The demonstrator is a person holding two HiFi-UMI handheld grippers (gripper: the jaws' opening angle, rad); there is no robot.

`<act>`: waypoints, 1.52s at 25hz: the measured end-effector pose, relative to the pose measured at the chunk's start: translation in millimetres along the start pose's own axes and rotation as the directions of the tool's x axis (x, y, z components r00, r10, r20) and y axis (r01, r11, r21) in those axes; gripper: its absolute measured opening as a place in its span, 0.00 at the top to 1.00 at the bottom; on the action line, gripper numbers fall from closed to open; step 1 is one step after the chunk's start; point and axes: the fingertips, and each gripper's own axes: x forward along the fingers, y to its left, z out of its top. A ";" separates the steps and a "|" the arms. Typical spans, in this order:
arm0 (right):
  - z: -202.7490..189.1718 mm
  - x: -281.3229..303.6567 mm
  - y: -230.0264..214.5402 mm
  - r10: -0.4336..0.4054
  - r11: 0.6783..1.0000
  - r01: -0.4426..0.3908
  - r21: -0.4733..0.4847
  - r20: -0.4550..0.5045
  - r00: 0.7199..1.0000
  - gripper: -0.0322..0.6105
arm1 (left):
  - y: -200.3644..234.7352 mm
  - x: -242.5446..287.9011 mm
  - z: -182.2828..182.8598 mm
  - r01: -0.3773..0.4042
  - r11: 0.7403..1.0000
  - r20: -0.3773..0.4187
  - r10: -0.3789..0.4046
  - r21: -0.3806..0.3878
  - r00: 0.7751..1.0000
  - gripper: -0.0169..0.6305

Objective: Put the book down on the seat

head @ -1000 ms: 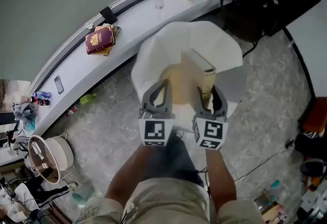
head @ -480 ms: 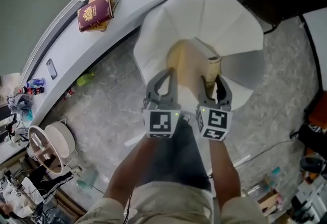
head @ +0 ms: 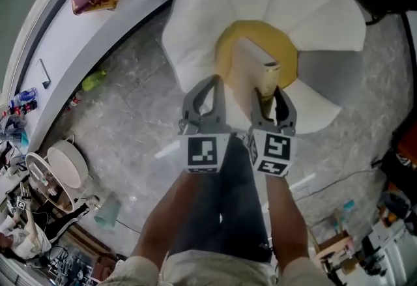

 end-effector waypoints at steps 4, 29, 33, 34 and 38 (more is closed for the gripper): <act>-31.4 29.4 2.5 0.016 1.000 -0.017 -0.001 -0.036 0.999 0.62 | 12.4 18.9 -31.8 -0.027 0.999 -0.007 0.027 -0.028 1.000 0.96; -133.8 181.3 1.5 0.158 0.987 -0.150 0.063 -0.144 0.977 0.62 | 14.8 107.3 -124.5 0.007 0.997 -0.043 -0.011 -0.079 0.999 0.96; -133.7 184.8 -8.4 0.129 0.991 -0.122 0.054 -0.135 0.982 0.62 | 8.4 109.1 -125.7 0.018 0.996 -0.039 -0.021 -0.084 0.999 0.96; -134.8 184.6 -12.3 0.110 0.993 -0.103 0.054 -0.132 0.985 0.62 | 7.0 109.0 -126.2 0.020 0.996 -0.041 -0.024 -0.084 0.999 0.96; -137.6 185.6 -26.2 0.026 0.999 -0.020 0.047 -0.132 0.991 0.62 | 4.7 110.1 -126.4 0.016 0.995 -0.046 -0.021 -0.102 0.999 0.96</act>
